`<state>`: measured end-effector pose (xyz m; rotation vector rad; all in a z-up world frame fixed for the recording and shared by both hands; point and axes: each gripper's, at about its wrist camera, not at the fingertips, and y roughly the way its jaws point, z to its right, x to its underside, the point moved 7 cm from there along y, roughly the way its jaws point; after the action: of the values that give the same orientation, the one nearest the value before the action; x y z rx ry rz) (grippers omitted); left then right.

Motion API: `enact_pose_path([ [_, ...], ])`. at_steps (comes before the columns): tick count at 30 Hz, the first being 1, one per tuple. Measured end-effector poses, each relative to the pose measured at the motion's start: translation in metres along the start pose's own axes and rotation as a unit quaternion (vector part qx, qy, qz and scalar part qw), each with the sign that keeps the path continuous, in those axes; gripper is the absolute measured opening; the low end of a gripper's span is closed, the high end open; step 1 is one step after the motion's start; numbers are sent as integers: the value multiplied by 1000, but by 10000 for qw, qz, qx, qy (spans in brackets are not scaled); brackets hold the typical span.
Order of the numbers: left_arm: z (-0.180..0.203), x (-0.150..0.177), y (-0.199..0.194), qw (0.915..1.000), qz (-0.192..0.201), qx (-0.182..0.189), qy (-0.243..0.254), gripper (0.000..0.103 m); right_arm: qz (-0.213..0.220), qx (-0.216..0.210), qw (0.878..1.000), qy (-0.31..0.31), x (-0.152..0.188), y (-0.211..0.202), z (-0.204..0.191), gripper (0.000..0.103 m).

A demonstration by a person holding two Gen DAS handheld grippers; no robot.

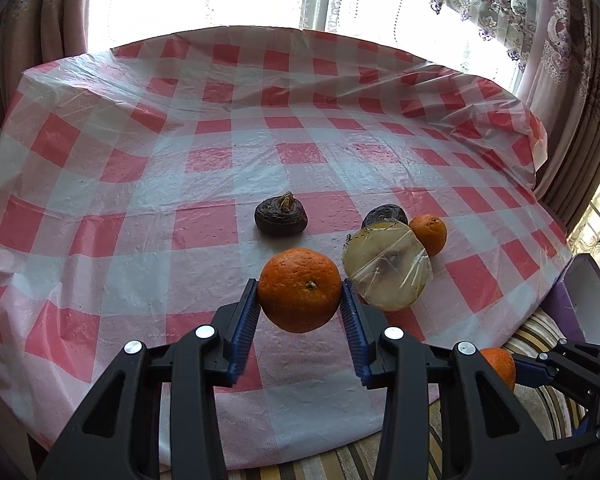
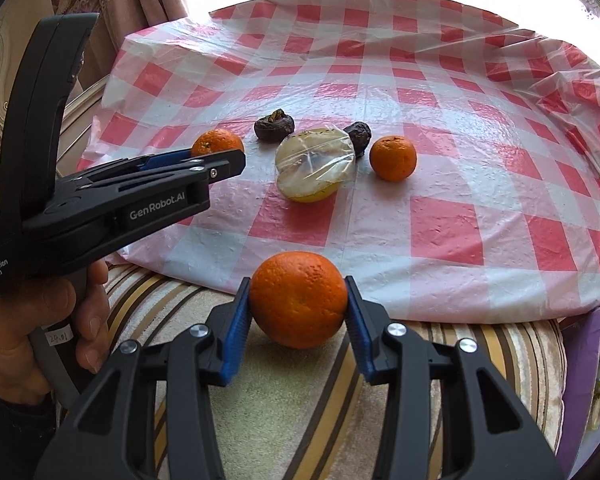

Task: Organize fruits
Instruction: 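Grasp an orange with the left gripper while the right grasps another orange, then lift both held oranges and carry them over the purple-rimmed box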

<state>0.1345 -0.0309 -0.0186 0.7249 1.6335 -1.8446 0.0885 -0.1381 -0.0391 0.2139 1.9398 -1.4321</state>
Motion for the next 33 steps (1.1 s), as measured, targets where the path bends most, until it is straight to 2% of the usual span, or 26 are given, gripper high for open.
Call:
enact_pose_path([
  [16,34,1,-17,9988,-32,-107,483,39,255,85,9991,325,4,-31,32,44],
  [33,97,8,-29,9951,-129,255,951,39,493,378,9949,791,23,-66,90,44],
])
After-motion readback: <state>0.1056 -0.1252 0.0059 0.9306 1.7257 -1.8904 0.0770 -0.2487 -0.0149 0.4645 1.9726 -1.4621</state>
